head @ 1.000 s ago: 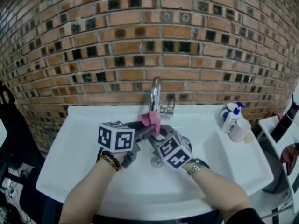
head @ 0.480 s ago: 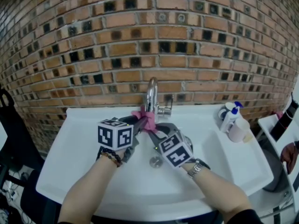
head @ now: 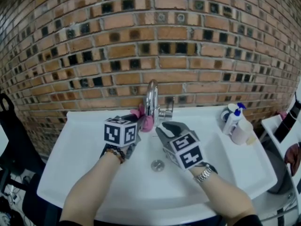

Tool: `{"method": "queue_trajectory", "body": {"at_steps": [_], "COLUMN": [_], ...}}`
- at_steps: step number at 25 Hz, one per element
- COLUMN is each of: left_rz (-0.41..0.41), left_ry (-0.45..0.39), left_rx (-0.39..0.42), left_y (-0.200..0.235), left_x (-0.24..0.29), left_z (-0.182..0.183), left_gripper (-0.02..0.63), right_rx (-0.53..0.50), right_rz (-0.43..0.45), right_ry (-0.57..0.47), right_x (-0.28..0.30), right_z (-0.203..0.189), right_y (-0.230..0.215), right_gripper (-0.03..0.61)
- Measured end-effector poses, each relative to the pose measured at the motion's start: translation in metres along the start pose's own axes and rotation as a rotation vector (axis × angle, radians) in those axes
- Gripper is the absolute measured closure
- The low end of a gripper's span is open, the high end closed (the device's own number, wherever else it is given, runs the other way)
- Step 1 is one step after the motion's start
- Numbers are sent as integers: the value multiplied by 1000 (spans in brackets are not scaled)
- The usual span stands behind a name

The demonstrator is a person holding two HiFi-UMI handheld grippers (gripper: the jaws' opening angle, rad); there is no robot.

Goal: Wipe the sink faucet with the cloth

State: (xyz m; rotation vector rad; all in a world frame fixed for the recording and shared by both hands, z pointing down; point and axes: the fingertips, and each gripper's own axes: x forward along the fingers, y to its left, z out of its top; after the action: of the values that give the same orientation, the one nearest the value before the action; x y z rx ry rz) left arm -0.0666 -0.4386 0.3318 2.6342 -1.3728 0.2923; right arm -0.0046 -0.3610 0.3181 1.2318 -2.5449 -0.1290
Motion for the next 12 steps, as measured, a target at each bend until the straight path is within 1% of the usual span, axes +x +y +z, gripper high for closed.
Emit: {"method": "queue_trajectory", "body": {"at_steps": [3,12], "left_rz": [0,-4], "left_ry": [7,18], "left_rx": [-2,-17], "left_y": [1,5], "left_x": [8,28], "left_z": [-2,-6], "left_gripper": [546,546], "right_rx": [31,71], "right_rz": [-3,-14], "right_ry": [-27,-73], "right_x": [-5,-17], "right_z": [6,12], "right_y": [-4,-13], "right_gripper": [471,477]}}
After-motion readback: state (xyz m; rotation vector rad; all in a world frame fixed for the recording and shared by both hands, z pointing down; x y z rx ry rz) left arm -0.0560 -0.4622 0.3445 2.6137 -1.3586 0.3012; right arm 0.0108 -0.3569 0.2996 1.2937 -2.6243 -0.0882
